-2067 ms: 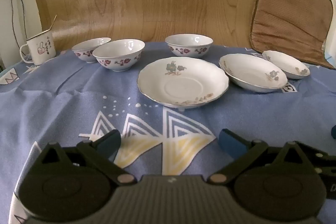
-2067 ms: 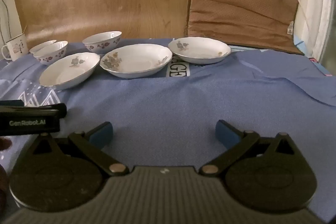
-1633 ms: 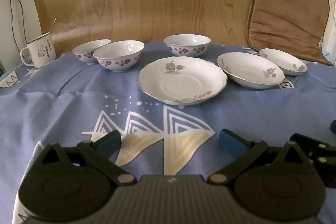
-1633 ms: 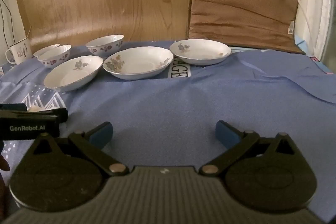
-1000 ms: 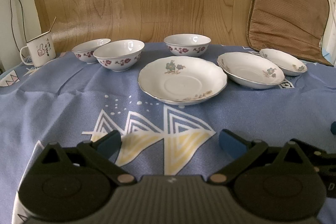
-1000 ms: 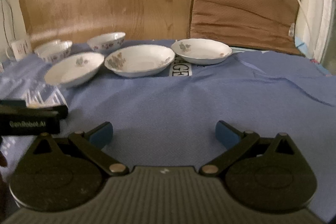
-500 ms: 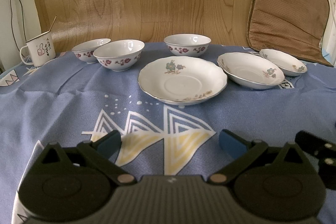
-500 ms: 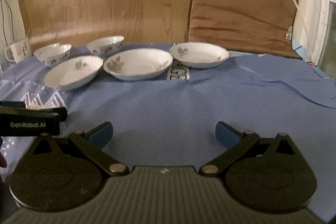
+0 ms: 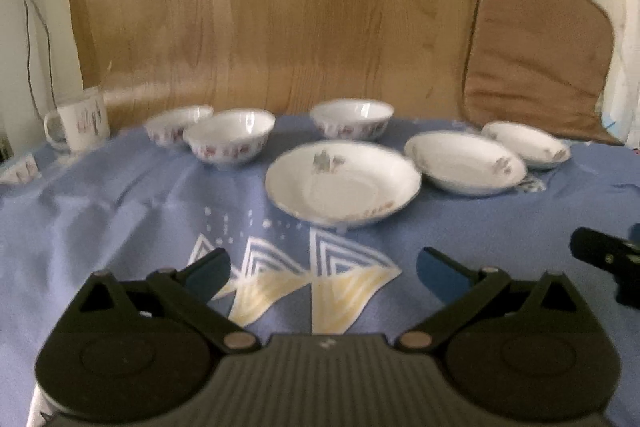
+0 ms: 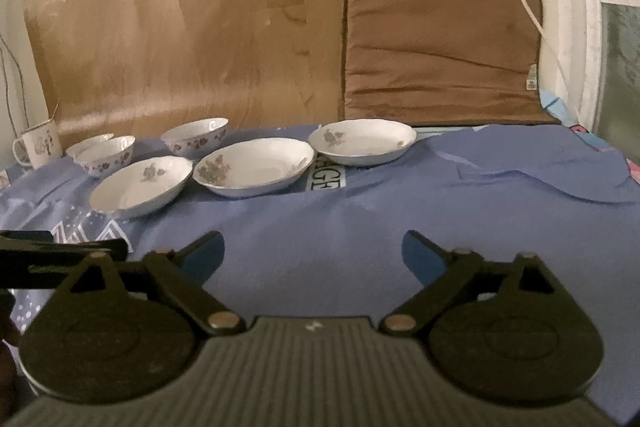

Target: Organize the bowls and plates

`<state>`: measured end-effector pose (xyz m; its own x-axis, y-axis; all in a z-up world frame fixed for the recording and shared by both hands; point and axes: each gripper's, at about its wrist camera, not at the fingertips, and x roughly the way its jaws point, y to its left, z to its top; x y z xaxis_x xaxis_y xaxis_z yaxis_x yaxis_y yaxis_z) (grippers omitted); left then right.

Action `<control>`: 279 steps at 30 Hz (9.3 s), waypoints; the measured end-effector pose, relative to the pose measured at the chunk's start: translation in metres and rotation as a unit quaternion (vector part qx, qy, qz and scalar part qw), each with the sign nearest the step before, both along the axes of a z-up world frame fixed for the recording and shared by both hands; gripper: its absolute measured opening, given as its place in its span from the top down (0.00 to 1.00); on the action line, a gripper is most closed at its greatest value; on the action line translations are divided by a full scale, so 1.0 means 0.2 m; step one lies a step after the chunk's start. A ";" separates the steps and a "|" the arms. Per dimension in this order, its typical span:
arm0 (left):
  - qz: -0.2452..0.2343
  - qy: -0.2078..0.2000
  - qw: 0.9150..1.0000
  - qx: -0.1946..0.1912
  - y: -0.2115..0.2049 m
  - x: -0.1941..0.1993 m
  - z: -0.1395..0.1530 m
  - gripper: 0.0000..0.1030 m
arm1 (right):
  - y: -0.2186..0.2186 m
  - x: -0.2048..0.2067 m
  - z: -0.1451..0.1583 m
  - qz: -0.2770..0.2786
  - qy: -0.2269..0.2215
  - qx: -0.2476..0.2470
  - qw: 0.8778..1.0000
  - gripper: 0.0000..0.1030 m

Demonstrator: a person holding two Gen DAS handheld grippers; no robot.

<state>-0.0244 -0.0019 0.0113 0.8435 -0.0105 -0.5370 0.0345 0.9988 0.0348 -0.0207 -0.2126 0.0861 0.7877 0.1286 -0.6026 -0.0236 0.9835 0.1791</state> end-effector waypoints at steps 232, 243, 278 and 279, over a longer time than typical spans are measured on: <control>-0.157 0.040 0.959 -0.234 0.05 0.25 -0.04 0.55 | -0.27 0.47 -0.12 -0.046 0.180 0.199 0.962 0.86; -0.162 0.068 0.963 -0.205 0.00 0.26 -0.06 0.62 | -0.14 0.19 -0.04 0.076 0.154 0.142 0.975 0.80; -0.096 0.064 0.979 -0.167 0.24 -0.14 -0.03 0.55 | 0.04 -0.11 0.02 0.144 0.079 0.120 0.979 0.63; -0.097 0.066 0.979 -0.169 0.24 -0.13 -0.03 0.56 | 0.04 -0.11 0.03 0.141 0.072 0.113 0.981 0.63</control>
<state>-0.0504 0.0453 0.0045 0.7318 -0.3591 -0.5792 0.2068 0.9268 -0.3134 -0.0433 -0.2051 0.0918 0.6104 0.4718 -0.6362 -0.2476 0.8766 0.4126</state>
